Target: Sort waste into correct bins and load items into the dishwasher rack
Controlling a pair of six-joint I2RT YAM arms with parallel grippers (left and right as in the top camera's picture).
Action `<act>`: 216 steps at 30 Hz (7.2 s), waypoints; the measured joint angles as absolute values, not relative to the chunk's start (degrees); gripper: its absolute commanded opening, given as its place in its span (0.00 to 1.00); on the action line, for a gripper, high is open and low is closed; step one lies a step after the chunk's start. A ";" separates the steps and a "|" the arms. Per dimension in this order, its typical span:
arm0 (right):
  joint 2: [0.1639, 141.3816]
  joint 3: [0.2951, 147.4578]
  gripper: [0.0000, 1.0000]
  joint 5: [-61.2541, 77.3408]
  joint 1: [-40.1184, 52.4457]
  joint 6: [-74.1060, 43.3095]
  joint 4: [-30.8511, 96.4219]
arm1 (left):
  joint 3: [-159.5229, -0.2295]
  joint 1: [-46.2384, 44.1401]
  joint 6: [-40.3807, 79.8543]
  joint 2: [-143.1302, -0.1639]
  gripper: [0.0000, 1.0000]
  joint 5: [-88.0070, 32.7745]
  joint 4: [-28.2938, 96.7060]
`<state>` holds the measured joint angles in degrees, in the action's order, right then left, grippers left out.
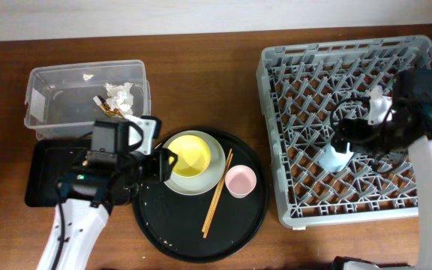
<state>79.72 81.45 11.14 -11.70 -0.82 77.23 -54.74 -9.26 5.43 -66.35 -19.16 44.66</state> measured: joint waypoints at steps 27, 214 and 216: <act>86.26 75.94 0.99 59.13 5.26 13.78 64.66 | -55.00 -8.01 31.70 -83.24 0.00 -65.82 10.20; 107.83 72.73 0.88 -0.84 44.56 -46.15 61.32 | -55.33 17.23 16.75 -68.03 0.98 1.50 61.32; 106.83 74.74 0.89 -0.84 44.56 -45.32 61.34 | -55.33 17.23 16.75 -68.03 0.98 1.50 61.30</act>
<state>106.83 74.74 -0.84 44.56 -45.32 61.34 -55.33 17.23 16.75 -68.03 1.50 61.30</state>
